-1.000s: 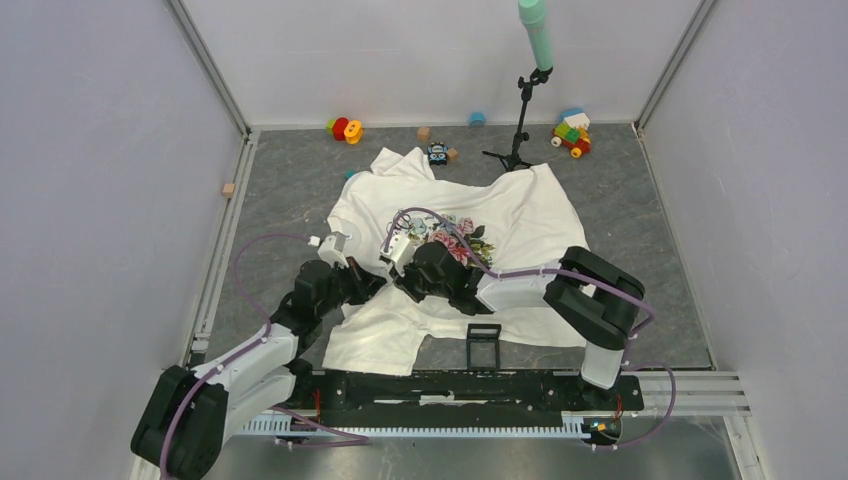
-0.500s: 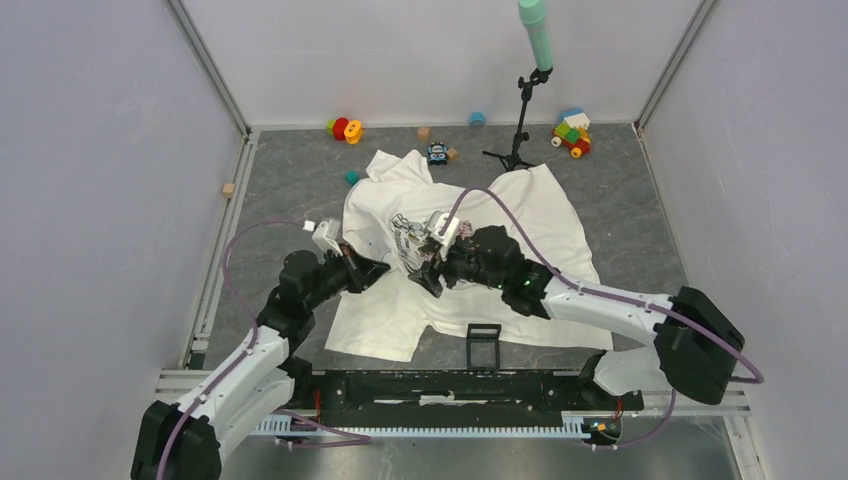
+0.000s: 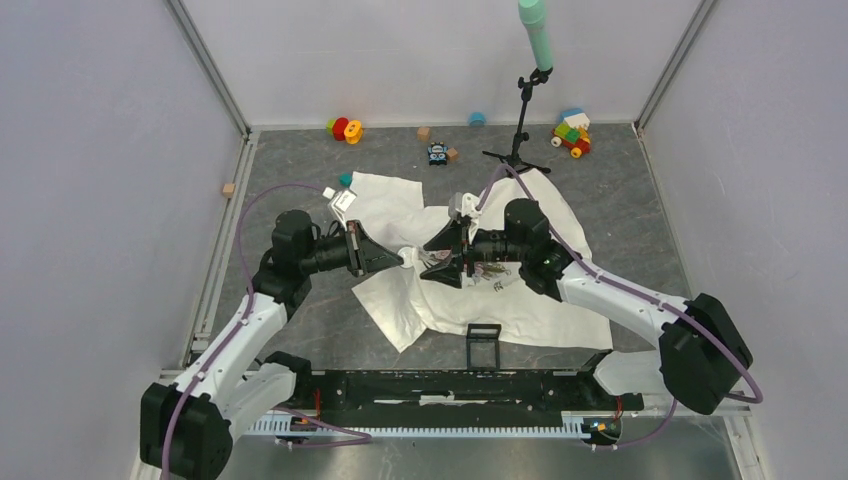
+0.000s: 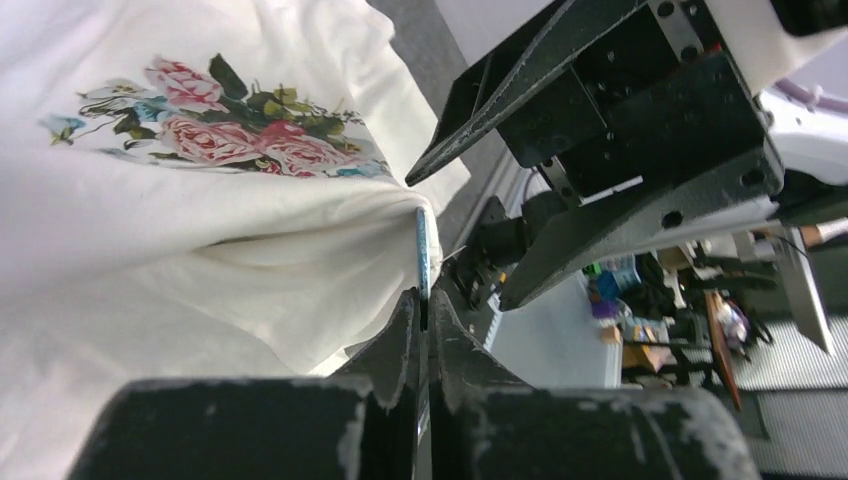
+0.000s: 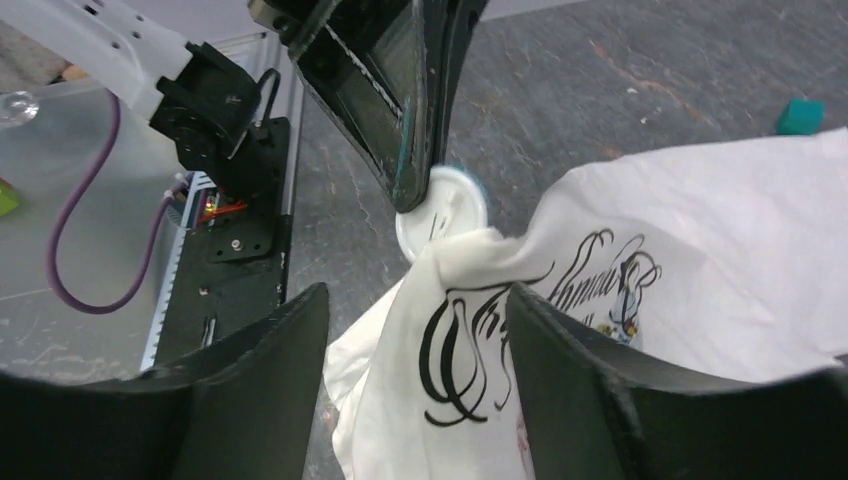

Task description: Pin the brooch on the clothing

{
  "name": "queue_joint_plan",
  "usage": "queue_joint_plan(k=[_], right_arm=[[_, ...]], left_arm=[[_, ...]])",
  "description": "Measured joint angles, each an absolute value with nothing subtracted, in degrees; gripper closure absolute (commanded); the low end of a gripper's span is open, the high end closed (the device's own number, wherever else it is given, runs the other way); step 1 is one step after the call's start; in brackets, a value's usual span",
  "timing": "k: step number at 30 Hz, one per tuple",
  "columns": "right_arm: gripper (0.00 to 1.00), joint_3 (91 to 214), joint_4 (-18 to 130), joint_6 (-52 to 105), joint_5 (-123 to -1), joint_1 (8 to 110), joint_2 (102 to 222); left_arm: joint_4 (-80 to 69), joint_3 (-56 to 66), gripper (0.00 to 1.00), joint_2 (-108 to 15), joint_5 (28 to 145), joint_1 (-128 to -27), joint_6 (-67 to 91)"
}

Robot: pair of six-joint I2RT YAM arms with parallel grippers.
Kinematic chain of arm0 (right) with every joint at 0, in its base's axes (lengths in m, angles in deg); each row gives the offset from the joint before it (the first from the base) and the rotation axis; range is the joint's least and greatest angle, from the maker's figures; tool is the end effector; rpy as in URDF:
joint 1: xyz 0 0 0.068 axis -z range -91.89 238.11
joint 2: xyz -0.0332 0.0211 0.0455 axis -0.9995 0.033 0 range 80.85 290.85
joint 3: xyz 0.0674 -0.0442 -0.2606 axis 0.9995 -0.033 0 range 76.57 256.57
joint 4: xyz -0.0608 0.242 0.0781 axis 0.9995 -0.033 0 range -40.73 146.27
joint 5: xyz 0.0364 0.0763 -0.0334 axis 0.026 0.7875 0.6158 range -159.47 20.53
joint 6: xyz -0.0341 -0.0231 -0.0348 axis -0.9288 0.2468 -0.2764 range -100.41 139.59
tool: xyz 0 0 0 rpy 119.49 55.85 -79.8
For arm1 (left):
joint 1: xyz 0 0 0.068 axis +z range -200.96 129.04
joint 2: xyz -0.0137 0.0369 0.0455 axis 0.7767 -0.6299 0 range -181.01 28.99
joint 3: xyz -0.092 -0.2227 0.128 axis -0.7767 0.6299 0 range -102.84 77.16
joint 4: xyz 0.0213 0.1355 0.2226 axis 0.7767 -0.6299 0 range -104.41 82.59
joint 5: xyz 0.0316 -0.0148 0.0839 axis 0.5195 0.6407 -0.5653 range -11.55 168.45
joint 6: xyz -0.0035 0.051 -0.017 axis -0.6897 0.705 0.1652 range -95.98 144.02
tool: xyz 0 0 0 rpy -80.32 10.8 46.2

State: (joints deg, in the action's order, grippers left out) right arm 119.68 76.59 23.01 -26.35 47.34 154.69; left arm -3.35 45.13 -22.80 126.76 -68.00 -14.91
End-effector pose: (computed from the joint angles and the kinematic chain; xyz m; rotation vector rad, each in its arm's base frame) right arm 0.2009 0.2052 0.2753 -1.1189 1.4907 1.2029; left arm 0.1850 -0.0845 0.2683 0.2730 1.9870 -1.4271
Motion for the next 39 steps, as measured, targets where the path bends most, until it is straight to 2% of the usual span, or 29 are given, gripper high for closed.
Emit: queue_joint_plan(k=[2,7,16,28,39], right_arm=[[0.43,120.7,77.8,23.9,-23.4,48.1,155.5],[0.49,123.0,79.9,26.5,-17.1,49.7,158.3],[0.44,124.4,80.3,28.3,-10.6,50.0,161.8],[0.67,124.5,85.2,33.8,-6.8,50.0,165.3],[0.72,124.5,94.0,41.4,-5.0,49.3,168.2]], left_arm=[[-4.5,43.4,0.98,-24.8,130.5,-67.3,-13.5],[-6.4,42.2,0.98,-28.3,136.7,-66.8,-10.6],[-6.9,42.2,0.98,-28.2,141.8,-66.8,-8.5],[-6.0,42.3,0.98,-27.5,143.6,-66.8,-8.5],[-5.5,42.3,0.98,-27.5,144.6,-66.8,-8.5]])
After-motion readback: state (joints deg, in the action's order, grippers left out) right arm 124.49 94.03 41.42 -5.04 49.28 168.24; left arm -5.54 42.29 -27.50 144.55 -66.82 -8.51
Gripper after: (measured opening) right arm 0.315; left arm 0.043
